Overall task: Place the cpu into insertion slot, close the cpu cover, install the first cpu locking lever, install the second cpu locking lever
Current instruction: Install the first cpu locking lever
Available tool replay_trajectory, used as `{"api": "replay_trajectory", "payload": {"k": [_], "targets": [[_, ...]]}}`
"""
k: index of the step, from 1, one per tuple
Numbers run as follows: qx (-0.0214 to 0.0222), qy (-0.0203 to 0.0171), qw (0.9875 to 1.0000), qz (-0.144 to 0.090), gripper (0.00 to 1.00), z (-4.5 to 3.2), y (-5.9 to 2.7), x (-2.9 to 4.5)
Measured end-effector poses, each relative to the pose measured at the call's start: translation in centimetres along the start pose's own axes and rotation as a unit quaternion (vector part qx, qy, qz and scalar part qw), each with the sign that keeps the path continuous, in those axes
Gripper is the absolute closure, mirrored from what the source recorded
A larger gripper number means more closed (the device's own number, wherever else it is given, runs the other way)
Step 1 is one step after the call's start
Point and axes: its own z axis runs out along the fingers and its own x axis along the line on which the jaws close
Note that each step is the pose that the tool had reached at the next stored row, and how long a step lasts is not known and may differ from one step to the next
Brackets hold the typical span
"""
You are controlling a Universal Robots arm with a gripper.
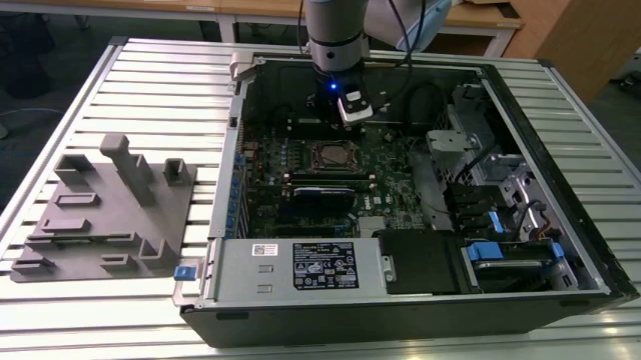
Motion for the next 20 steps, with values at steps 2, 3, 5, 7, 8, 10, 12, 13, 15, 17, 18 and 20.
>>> {"api": "replay_trajectory", "payload": {"k": [2,3,5,7,8,10,12,13,15,17,18,20], "targets": [[-0.0002,-0.0007,1.0000,0.000,0.89,-0.01,-0.05,0.08],[-0.0004,-0.0012,1.0000,0.000,0.89,-0.02,-0.07,0.11],[-0.0007,-0.0022,1.0000,0.000,0.89,-0.02,-0.12,0.16],[-0.0010,-0.0032,1.0000,0.000,0.89,-0.02,-0.17,0.21],[-0.0012,-0.0037,1.0000,0.000,0.89,-0.02,-0.19,0.24],[-0.0014,-0.0046,1.0000,0.000,0.89,-0.02,-0.22,0.30],[-0.0017,-0.0054,1.0000,0.000,0.89,-0.01,-0.25,0.35],[-0.0018,-0.0057,1.0000,0.000,0.89,-0.01,-0.28,0.36],[-0.0020,-0.0064,1.0000,0.000,0.89,0.00,-0.32,0.40],[-0.0022,-0.0072,1.0000,-0.001,0.89,0.02,-0.37,0.43],[-0.0023,-0.0075,1.0000,-0.001,0.89,0.03,-0.40,0.44],[-0.0026,-0.0083,1.0000,-0.001,0.89,0.04,-0.45,0.47]]}}
